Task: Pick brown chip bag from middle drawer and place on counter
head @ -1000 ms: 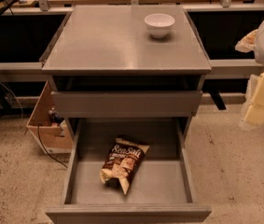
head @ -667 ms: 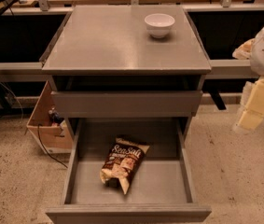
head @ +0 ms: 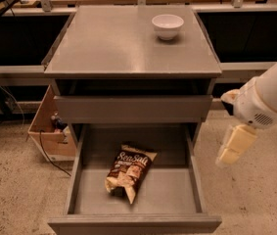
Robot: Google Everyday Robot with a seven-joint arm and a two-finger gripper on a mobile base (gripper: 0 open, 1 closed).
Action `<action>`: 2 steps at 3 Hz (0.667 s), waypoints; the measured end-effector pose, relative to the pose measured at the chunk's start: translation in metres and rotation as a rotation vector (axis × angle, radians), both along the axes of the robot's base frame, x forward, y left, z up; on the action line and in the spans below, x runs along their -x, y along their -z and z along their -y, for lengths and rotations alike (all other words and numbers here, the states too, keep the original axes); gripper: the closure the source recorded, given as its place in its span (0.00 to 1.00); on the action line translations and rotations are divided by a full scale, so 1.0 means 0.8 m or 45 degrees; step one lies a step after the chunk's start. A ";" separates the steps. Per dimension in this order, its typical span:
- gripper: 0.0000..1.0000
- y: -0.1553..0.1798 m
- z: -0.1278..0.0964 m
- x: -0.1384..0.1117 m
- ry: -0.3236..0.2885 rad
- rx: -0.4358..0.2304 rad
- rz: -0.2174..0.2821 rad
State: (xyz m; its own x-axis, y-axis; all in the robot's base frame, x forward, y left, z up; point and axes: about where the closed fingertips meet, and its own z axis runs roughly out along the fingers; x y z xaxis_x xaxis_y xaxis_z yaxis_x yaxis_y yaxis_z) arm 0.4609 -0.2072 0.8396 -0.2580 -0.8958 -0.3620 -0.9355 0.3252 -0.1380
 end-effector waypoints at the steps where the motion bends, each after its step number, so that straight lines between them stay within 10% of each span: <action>1: 0.00 0.078 -0.018 -0.015 -0.016 -0.081 -0.015; 2: 0.00 0.170 -0.046 -0.025 -0.006 -0.175 -0.051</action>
Offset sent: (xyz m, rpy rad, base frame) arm 0.0283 0.0488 -0.1934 0.1890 0.0517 -0.0031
